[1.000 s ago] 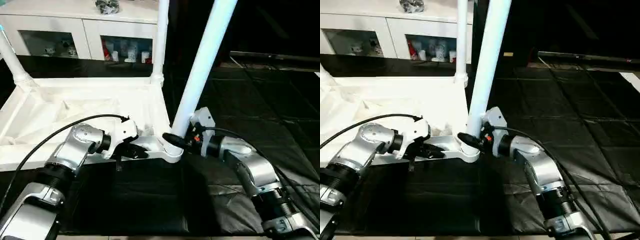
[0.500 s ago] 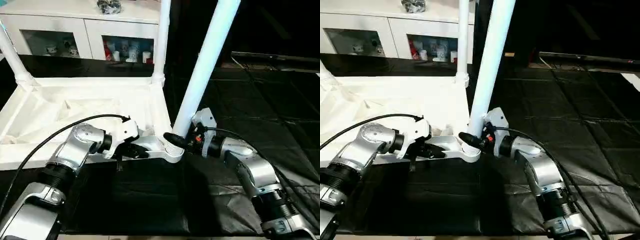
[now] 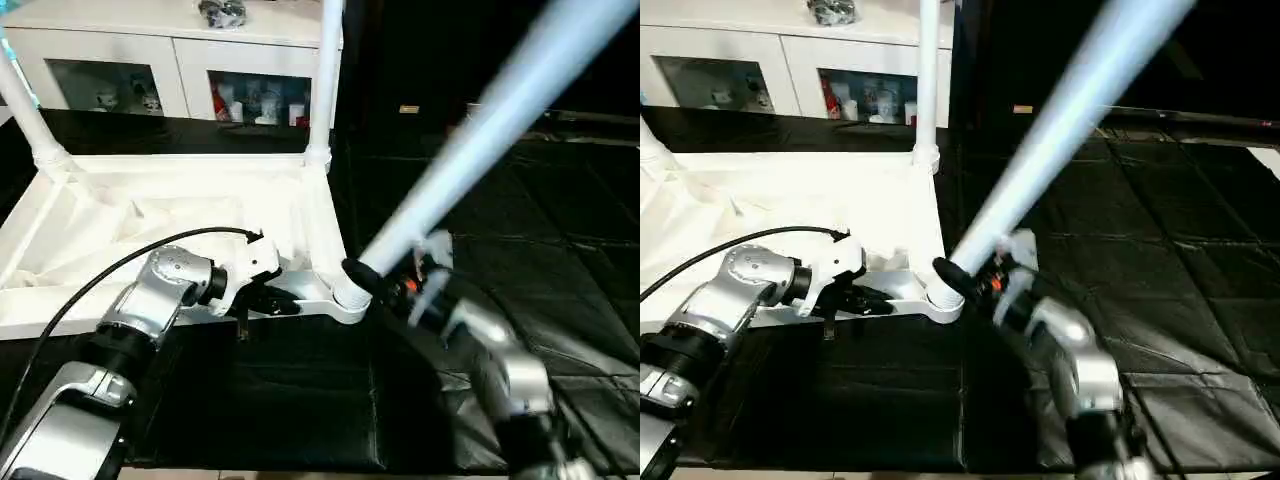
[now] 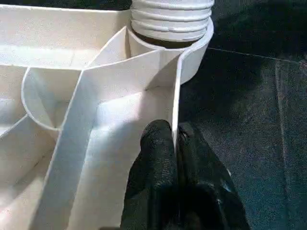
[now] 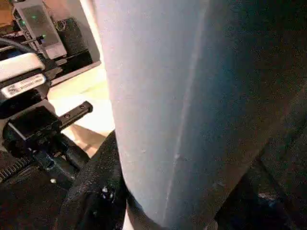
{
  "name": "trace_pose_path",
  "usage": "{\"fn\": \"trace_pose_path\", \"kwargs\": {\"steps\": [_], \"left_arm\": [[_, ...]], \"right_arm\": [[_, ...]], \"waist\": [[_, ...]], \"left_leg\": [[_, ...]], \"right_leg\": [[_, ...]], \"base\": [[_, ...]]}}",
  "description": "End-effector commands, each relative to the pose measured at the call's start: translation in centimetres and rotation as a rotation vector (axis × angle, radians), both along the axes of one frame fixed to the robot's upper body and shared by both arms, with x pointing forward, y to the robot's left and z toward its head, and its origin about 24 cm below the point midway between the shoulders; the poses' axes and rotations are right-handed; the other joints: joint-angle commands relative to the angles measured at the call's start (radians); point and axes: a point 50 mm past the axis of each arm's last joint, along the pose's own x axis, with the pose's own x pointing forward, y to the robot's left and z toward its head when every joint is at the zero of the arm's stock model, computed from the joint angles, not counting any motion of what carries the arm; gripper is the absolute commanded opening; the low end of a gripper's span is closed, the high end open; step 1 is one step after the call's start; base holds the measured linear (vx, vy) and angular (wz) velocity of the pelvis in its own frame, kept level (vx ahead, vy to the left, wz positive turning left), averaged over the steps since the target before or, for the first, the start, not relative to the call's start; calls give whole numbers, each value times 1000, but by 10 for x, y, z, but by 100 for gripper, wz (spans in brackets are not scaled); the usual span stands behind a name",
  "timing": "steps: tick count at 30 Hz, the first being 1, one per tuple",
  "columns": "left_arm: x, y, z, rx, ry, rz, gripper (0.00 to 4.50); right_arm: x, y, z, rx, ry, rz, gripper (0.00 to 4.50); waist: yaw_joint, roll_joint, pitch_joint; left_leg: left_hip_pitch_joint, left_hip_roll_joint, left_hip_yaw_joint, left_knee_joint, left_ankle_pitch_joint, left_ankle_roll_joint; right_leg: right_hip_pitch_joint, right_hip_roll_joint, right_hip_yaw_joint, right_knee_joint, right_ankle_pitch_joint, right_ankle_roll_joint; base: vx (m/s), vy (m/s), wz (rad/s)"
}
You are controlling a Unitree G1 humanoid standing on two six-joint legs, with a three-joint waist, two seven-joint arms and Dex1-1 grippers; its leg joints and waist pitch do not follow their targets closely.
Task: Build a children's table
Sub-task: Insert table leg to table base
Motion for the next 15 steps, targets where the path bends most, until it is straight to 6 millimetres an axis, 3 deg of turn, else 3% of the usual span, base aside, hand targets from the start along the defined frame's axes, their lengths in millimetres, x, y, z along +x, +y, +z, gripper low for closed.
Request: {"fn": "trace_pose_path", "kwargs": {"steps": [1, 5, 9, 10, 12, 14, 15], "left_arm": [[14, 10, 17, -20, -86, 110, 0], [15, 10, 17, -14, -89, 109, 0], [15, 10, 16, -10, -91, 108, 0], [15, 10, 16, -10, -92, 109, 0], [15, 10, 15, -11, -94, 112, 0], [14, 10, 14, -6, -97, 113, 0], [13, 10, 13, -4, -99, 112, 0]], "right_arm": [[-18, -2, -29, -114, 92, 40, 193], [-17, -5, -28, -252, 43, 91, 193], [-14, -5, -32, -385, 32, 202, 192], [-13, -4, -33, -395, 36, 224, 192], [-12, -2, -35, -411, 40, 261, 191], [-8, 1, -37, -414, 43, 285, 191], [-6, 3, -39, -415, 45, 297, 191]], "waist": [[10, 20, -59], [10, 21, -58], [9, 18, -56], [7, 9, -56], [5, 12, -53], [0, -12, -51], [0, -5, -51]], "left_leg": [[5, 52, -16, -81, -211, -10], [2, 50, -16, -81, -195, -8], [3, 51, -16, -82, -213, -4], [2, 51, -16, -81, -211, 2], [1, 52, -16, -82, -221, 4], [3, 55, -14, -85, -238, 7], [3, 55, -18, -84, -250, 4]], "right_leg": [[44, -90, 51, -79, -119, -252], [47, -86, 49, -79, -113, -249], [47, -89, 52, -83, -164, -238], [47, -90, 51, -82, -176, -239], [43, -90, 51, -86, -206, -235], [40, -91, 51, -94, -271, -216], [37, -96, 51, -91, -292, -218]], "base": [[0, 0, 0], [0, 0, 0], [0, 0, 0], [0, 0, 0], [0, 0, 0], [0, 0, 0], [0, 0, 0]]}}
